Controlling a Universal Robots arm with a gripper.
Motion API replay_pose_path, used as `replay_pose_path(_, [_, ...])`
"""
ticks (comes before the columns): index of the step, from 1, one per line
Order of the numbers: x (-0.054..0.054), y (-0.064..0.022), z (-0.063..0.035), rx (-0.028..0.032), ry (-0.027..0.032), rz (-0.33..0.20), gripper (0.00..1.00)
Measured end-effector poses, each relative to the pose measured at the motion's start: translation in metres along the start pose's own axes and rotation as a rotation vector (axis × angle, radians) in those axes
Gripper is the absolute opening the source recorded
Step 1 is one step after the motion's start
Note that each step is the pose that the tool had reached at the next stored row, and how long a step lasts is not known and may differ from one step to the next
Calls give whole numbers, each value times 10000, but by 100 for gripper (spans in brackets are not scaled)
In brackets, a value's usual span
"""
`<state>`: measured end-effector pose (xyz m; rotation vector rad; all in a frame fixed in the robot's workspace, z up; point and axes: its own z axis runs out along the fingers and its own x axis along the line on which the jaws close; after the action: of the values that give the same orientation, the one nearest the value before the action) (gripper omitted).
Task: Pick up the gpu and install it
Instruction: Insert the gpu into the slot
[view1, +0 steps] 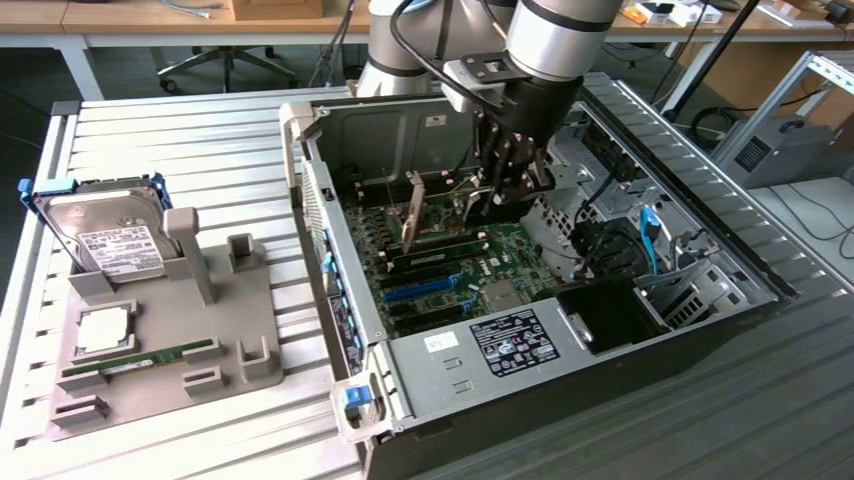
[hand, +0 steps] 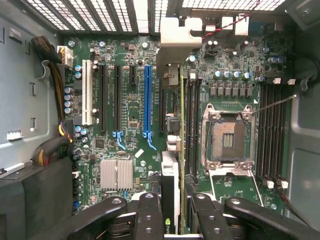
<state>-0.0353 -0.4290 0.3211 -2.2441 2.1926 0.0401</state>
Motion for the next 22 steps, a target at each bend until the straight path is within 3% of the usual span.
replay_pose_path(20, [-2,15,50,0,0,1,27])
replay_pose_path(22, [-1,14,113,1,-1,-1,27])
